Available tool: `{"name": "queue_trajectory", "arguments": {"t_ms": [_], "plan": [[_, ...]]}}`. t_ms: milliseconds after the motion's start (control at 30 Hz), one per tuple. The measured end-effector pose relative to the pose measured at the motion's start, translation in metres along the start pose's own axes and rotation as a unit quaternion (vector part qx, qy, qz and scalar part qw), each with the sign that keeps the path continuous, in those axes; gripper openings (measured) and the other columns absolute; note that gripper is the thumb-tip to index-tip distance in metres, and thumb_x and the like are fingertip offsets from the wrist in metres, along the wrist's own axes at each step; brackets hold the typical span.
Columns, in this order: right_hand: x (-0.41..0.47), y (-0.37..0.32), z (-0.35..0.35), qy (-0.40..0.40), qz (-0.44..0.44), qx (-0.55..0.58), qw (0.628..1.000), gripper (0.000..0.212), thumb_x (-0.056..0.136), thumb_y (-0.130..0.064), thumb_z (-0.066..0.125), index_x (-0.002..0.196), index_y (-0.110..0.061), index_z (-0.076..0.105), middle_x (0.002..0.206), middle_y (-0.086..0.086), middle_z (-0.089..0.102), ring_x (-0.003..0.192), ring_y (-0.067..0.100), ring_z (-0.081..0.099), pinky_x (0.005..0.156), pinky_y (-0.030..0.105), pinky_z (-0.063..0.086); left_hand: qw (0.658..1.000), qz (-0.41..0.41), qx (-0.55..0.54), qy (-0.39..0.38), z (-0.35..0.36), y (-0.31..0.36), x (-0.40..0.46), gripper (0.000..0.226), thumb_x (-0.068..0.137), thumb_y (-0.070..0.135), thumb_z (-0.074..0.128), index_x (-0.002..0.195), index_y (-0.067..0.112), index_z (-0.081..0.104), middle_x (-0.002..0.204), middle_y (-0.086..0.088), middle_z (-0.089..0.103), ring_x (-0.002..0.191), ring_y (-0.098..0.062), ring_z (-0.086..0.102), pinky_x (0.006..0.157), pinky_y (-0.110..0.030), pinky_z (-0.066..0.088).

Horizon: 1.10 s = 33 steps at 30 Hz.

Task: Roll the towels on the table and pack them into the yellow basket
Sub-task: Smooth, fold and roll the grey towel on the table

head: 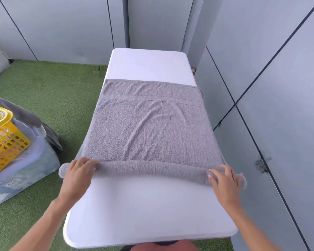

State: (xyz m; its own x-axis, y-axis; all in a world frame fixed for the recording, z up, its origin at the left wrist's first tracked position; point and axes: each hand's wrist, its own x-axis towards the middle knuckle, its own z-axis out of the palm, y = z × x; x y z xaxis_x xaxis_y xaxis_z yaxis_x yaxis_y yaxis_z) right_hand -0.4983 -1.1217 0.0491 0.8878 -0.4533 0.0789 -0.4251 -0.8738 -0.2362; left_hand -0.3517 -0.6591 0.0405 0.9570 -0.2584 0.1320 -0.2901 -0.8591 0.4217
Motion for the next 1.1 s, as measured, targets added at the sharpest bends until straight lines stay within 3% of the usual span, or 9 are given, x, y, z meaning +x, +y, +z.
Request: {"name": "queue_trajectory", "arguments": {"t_ms": [133, 233, 367, 533, 633, 767, 900, 1000, 1100], "plan": [[-0.027, -0.005, 0.020, -0.014, -0.022, -0.091, 0.995, 0.046, 0.082, -0.050, 0.057, 0.117, -0.021, 0.065, 0.133, 0.011, 0.048, 0.130, 0.032, 0.037, 0.099, 0.061, 0.024, 0.994, 0.083, 0.025, -0.062, 0.026, -0.004, -0.033, 0.062, 0.086, 0.043, 0.053, 0.135, 0.005, 0.050, 0.136, -0.011, 0.050, 0.128, -0.033, 0.046, 0.108, -0.047, 0.033], [-0.023, -0.005, 0.035, -0.086, -0.006, -0.072, 0.994, 0.064, 0.074, -0.036, 0.078, 0.130, -0.014, 0.055, 0.134, 0.012, 0.043, 0.132, 0.035, 0.031, 0.093, 0.067, 0.034, 0.991, 0.104, 0.041, -0.075, 0.031, -0.011, -0.023, 0.055, 0.086, 0.023, 0.061, 0.137, 0.006, 0.047, 0.134, -0.011, 0.053, 0.128, -0.035, 0.047, 0.111, -0.041, 0.025], [-0.002, -0.005, 0.029, -0.083, 0.007, -0.001, 0.997, 0.046, 0.074, -0.011, 0.078, 0.116, -0.007, 0.060, 0.110, 0.009, 0.051, 0.113, 0.034, 0.044, 0.089, 0.058, 0.035, 0.990, 0.049, 0.068, -0.114, 0.008, 0.002, 0.006, 0.036, 0.086, 0.006, 0.061, 0.122, 0.010, 0.061, 0.109, -0.005, 0.064, 0.104, -0.032, 0.061, 0.091, -0.040, 0.045], [-0.014, 0.011, 0.017, -0.126, -0.070, 0.033, 0.989, 0.039, 0.088, -0.023, 0.063, 0.124, -0.012, 0.056, 0.111, 0.000, 0.053, 0.117, 0.025, 0.046, 0.100, 0.046, 0.029, 0.934, -0.038, 0.107, -0.338, -0.013, 0.004, 0.010, 0.035, 0.089, 0.016, 0.052, 0.123, 0.017, 0.058, 0.124, -0.002, 0.061, 0.115, -0.022, 0.056, 0.094, -0.032, 0.044], [-0.023, 0.024, 0.009, -0.136, -0.079, 0.037, 0.987, 0.039, 0.093, -0.032, 0.055, 0.129, -0.019, 0.053, 0.117, -0.005, 0.056, 0.122, 0.019, 0.046, 0.104, 0.041, 0.030, 0.916, -0.084, 0.038, -0.391, -0.016, 0.001, 0.013, 0.037, 0.089, 0.009, 0.054, 0.125, 0.014, 0.059, 0.124, -0.005, 0.062, 0.117, -0.021, 0.054, 0.094, -0.028, 0.040], [-0.011, 0.025, -0.005, -0.152, -0.033, 0.034, 0.987, 0.040, 0.098, -0.035, 0.045, 0.137, -0.032, 0.045, 0.127, -0.008, 0.058, 0.125, 0.015, 0.047, 0.102, 0.038, 0.030, 0.947, -0.157, -0.164, -0.228, -0.006, -0.003, 0.008, 0.044, 0.080, -0.002, 0.067, 0.118, 0.020, 0.058, 0.113, -0.005, 0.063, 0.108, -0.027, 0.060, 0.091, -0.038, 0.047], [-0.005, 0.008, 0.002, -0.061, 0.022, 0.033, 0.997, 0.033, 0.093, -0.023, 0.058, 0.125, -0.021, 0.057, 0.121, 0.004, 0.051, 0.118, 0.031, 0.050, 0.097, 0.045, 0.034, 0.998, -0.044, 0.039, 0.021, 0.004, 0.016, -0.016, 0.008, 0.086, 0.021, 0.065, 0.091, 0.018, 0.070, 0.094, -0.001, 0.058, 0.088, -0.031, 0.051, 0.076, -0.042, 0.041], [-0.026, -0.005, 0.011, 0.046, -0.002, 0.013, 0.999, 0.014, 0.091, -0.021, 0.062, 0.103, -0.018, 0.068, 0.120, 0.005, 0.051, 0.115, 0.034, 0.049, 0.100, 0.044, 0.031, 0.998, 0.021, 0.054, 0.034, 0.015, 0.020, -0.041, 0.035, 0.090, 0.034, 0.046, 0.104, 0.010, 0.068, 0.101, -0.004, 0.058, 0.092, -0.031, 0.054, 0.078, -0.044, 0.048], [-0.045, -0.006, 0.023, 0.005, -0.026, -0.045, 0.999, 0.039, 0.085, -0.041, 0.063, 0.120, -0.022, 0.063, 0.134, 0.008, 0.050, 0.131, 0.031, 0.038, 0.106, 0.047, 0.015, 0.993, 0.060, 0.103, -0.016, 0.022, 0.008, -0.054, 0.053, 0.084, 0.034, 0.065, 0.128, 0.007, 0.056, 0.126, -0.008, 0.054, 0.116, -0.032, 0.051, 0.096, -0.044, 0.043]]}}
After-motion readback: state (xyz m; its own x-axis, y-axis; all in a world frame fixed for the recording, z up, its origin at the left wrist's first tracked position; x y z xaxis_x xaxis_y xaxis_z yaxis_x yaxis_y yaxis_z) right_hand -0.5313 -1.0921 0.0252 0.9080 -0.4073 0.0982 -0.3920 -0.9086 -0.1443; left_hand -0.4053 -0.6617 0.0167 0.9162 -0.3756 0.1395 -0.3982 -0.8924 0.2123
